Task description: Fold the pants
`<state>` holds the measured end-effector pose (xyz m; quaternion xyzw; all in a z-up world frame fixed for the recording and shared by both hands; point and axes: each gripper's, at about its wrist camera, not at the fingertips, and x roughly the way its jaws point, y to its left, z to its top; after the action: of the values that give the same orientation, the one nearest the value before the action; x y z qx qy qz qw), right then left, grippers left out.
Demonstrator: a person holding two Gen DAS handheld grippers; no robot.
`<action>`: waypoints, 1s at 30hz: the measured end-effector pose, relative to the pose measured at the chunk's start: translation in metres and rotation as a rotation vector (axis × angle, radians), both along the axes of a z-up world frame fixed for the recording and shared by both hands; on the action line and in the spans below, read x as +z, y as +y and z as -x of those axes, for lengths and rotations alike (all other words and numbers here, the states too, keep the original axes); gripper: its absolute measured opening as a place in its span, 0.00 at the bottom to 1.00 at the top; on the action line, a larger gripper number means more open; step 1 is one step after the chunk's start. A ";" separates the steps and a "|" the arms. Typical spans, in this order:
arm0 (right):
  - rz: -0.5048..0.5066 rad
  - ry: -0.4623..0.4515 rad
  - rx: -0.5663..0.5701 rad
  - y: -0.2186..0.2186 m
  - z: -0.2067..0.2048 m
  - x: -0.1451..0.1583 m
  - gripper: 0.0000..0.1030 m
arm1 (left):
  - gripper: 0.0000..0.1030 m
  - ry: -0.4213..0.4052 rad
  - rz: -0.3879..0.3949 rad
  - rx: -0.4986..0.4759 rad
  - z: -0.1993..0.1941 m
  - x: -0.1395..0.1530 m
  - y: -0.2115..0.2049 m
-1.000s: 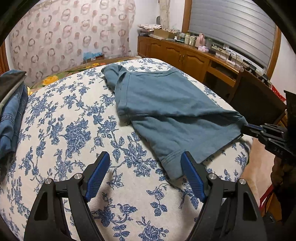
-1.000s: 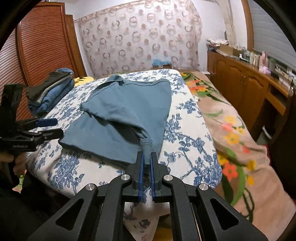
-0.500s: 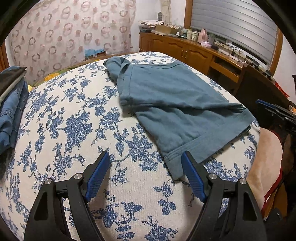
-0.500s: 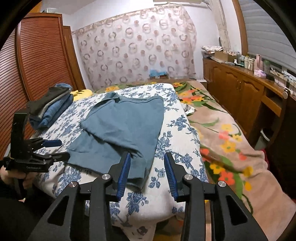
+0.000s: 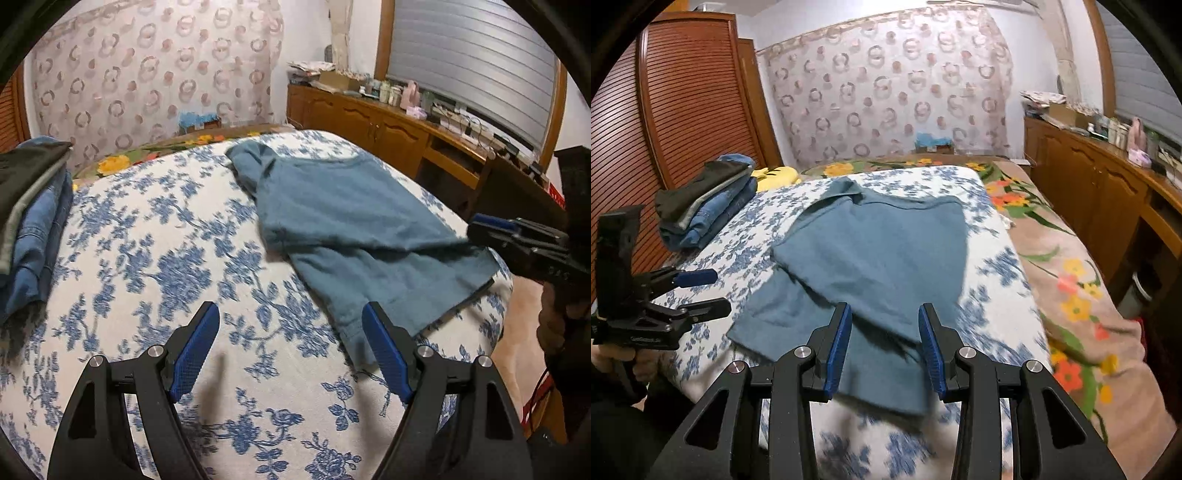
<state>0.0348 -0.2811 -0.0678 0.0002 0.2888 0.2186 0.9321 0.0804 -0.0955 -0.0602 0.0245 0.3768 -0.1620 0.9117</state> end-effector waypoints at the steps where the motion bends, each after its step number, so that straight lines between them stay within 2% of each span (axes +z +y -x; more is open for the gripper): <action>1: 0.003 -0.002 0.007 0.003 -0.004 0.001 0.38 | 0.78 -0.004 0.005 0.006 0.000 0.002 0.002; 8: 0.038 -0.024 0.079 0.030 -0.023 0.004 0.38 | 0.78 -0.034 0.030 0.053 -0.003 0.009 0.020; 16: 0.099 -0.007 0.191 0.063 -0.047 0.005 0.38 | 0.78 -0.049 0.046 0.122 -0.012 0.009 0.045; 30: 0.194 0.064 0.307 0.121 -0.096 -0.007 0.38 | 0.78 -0.060 0.063 0.176 -0.014 0.009 0.069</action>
<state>0.1310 -0.1601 -0.0748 -0.1269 0.3345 0.3292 0.8739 0.0942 -0.0269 -0.0516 -0.0324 0.3446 -0.0921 0.9337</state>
